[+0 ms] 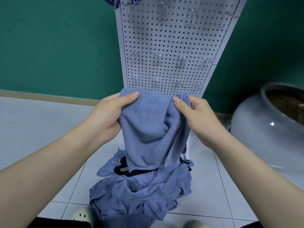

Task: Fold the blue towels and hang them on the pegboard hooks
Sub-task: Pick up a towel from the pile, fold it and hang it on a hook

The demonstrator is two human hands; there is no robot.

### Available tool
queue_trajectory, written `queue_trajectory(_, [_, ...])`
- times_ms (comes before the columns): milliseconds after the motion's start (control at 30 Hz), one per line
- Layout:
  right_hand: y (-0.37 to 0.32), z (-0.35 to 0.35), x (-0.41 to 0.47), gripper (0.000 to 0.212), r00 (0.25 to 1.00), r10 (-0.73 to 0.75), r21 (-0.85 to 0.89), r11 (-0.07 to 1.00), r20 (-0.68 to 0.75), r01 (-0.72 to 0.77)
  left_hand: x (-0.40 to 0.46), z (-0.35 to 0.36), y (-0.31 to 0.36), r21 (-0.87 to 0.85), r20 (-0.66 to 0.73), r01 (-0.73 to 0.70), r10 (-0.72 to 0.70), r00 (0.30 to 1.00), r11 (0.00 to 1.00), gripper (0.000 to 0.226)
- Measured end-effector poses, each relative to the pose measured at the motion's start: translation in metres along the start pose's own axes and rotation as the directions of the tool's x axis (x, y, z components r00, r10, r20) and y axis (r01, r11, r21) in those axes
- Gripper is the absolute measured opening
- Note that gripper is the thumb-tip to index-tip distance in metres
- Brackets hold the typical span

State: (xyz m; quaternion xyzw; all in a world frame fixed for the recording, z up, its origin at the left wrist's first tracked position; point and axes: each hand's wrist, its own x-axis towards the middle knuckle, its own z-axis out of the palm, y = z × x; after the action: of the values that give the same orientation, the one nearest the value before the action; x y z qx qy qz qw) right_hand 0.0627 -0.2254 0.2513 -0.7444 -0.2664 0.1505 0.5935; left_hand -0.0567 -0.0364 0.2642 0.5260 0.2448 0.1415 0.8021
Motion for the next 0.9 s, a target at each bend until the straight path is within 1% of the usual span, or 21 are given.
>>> queue_trajectory(100, [0.001,-0.008,0.002,0.039,0.998,0.029,0.027,0.999,-0.047,-0.028,0.003,-0.005,0.005,-0.065,-0.05,-0.01,0.007,0.999,0.998,0.023])
queue_trajectory(233, [-0.001,-0.021,0.006,0.055,0.995,0.017,0.062,0.998,-0.099,-0.01,0.011,-0.018,0.011,-0.137,-0.074,0.0,-0.01,0.997,0.991,0.026])
queue_trajectory(267, [0.0,-0.025,0.008,0.054,0.993,0.023,0.068,0.998,-0.116,-0.015,0.013,-0.022,0.012,-0.132,-0.085,-0.002,-0.009,0.996,0.991,0.028])
queue_trajectory(367, [0.004,-0.04,0.012,0.031,0.984,0.05,0.085,0.996,-0.169,-0.036,0.02,-0.034,0.012,-0.101,-0.116,-0.001,-0.011,0.993,0.995,0.029])
queue_trajectory(400, [0.005,-0.044,0.013,0.027,0.982,0.052,0.089,0.995,-0.183,-0.037,0.022,-0.037,0.012,-0.093,-0.123,0.0,-0.011,0.992,0.996,0.028])
queue_trajectory(500, [0.01,-0.05,0.016,0.034,0.977,0.06,0.09,0.995,-0.205,-0.042,0.023,-0.039,0.01,-0.085,-0.141,0.004,-0.016,0.99,0.996,0.019])
queue_trajectory(567, [0.012,-0.049,0.016,0.04,0.974,0.078,0.089,0.994,-0.211,-0.061,0.024,-0.038,0.01,-0.088,-0.136,0.014,-0.026,0.99,0.996,0.018])
queue_trajectory(633, [0.013,-0.047,0.015,0.039,0.971,0.112,0.118,0.989,-0.213,-0.088,0.023,-0.035,0.009,-0.126,-0.116,0.04,-0.055,0.992,0.991,0.017])
queue_trajectory(733, [0.014,-0.044,0.017,0.037,0.963,0.165,0.19,0.974,-0.215,-0.124,0.02,-0.028,0.005,-0.18,-0.038,0.092,-0.1,0.994,0.979,0.017])
queue_trajectory(833, [0.012,-0.045,0.017,0.037,0.955,0.188,0.234,0.963,-0.227,-0.134,0.02,-0.027,0.002,-0.122,0.032,0.078,-0.075,0.997,0.989,0.018])
queue_trajectory(900, [0.013,-0.047,0.019,0.036,0.949,0.194,0.211,0.967,-0.25,-0.142,0.021,-0.029,0.002,-0.059,0.004,0.057,-0.057,0.998,0.997,0.018])
